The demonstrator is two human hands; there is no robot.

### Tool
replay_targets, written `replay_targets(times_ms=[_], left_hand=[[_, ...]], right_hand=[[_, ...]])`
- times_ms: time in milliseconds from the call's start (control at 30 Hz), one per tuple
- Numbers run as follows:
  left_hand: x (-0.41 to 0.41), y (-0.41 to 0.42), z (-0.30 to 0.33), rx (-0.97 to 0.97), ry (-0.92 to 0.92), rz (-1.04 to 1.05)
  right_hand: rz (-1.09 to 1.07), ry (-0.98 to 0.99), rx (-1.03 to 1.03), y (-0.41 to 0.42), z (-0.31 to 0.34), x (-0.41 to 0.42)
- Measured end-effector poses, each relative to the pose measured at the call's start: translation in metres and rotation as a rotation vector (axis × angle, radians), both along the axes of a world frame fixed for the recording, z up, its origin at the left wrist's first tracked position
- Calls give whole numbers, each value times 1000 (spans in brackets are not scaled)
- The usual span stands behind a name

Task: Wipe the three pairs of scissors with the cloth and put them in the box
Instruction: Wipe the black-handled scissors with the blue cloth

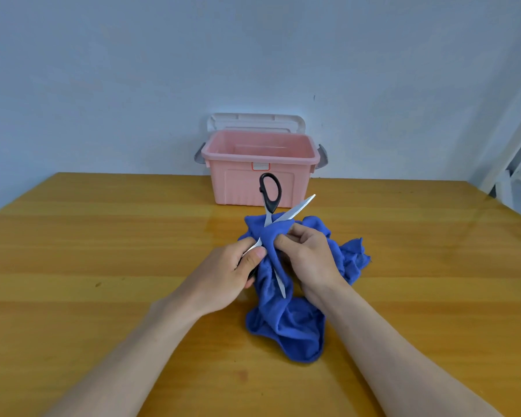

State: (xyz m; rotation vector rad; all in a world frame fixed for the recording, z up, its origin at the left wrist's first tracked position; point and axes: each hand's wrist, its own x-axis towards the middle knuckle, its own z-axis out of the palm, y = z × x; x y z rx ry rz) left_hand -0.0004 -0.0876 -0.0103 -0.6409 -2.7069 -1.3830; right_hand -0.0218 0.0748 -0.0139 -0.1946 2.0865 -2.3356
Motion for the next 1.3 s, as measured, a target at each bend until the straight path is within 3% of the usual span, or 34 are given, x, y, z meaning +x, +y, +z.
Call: replay_targets(times_ms=[167,333,533,633,733,833,1000,1167,1300], left_hand=[[4,4,4,33,13,-24],[5,0,2,52,2,-6],[3,-5,3,239,-324,-113],[3,-1,0,197,-196,-95],[5,4,2,182,-95,-102],[6,6,4,208,-78,-128],[3,4,1,262,-108,-161],[2,-1,-1,231,-88,-126],[5,-1,0,236,-118,-110]], right_hand=[[-145,23,22,-12,4,1],[60,-73,-130,-10,2,0],[155,-69,-169,-1,1,-2],[142,-48,-143,1,6,0],[-5,6,-35,-5,11,5],[-163,29,49,-12,13,6],[-226,-15,26,-17,15,3],[36,-152,-209,-13,14,7],[149,-106,-256,-9,14,4]])
